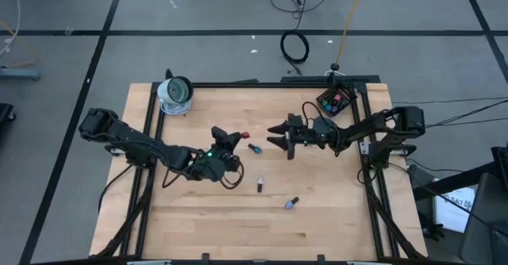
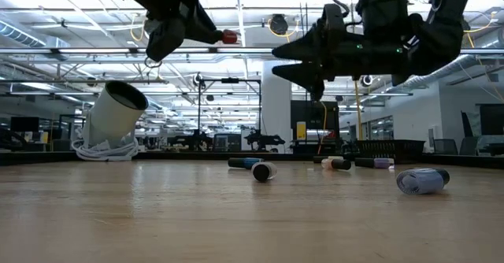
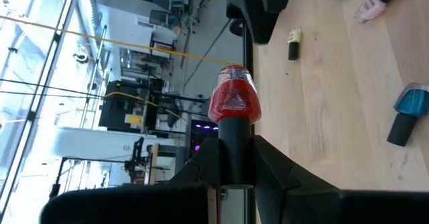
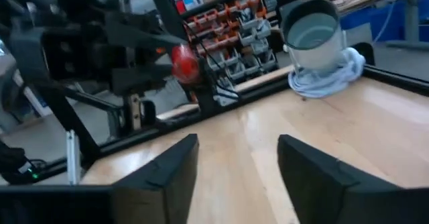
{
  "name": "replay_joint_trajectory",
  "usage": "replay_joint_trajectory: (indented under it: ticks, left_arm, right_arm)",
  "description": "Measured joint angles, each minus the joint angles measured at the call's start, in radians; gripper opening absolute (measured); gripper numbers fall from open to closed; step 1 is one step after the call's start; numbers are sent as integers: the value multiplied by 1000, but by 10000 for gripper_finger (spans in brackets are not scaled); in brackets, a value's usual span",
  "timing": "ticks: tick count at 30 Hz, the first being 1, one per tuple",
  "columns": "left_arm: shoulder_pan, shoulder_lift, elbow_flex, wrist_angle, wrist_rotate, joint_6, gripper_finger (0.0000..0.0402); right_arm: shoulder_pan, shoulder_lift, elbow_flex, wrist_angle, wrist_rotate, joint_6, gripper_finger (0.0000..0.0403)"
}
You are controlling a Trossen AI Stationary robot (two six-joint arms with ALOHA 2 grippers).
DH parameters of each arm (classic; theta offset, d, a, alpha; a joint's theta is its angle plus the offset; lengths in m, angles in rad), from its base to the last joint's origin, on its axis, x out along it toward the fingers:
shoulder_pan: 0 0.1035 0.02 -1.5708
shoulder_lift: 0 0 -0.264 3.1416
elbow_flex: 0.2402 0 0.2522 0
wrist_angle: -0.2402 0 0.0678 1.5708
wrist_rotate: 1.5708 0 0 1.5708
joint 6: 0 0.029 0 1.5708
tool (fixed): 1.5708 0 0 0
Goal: Pick & Place Nail Polish
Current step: Put the red nail polish into the black bin
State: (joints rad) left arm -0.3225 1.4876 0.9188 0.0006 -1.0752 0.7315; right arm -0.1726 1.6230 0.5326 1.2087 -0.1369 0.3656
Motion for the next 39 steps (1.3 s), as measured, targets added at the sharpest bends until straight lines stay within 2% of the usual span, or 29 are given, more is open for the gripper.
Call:
replay_joint_trajectory:
  ticks: [5,9,16,19,22,31,39]
  left_arm:
    - [-4,0,0,2,1,-5,37]
    - [-15,0,0,10,26,-4,37]
    - [-39,0,0,46,28,19,37]
    - [-40,0,0,61,29,19,37]
    - [-39,0,0,63,33,19,37]
    - [-24,0,0,126,107,89,37]
    - [-3,2,0,193,176,129,37]
  right_arm:
    - [24,28,59,-1,-67,41,251]
    - [43,62,111,-5,-77,68,271]
    - [46,63,155,-13,-81,69,268]
    - [47,61,175,-8,-128,96,263]
    - [61,60,197,-26,-130,97,261]
    - [94,61,279,-155,-130,36,261]
    - [95,60,282,-151,-125,34,260]
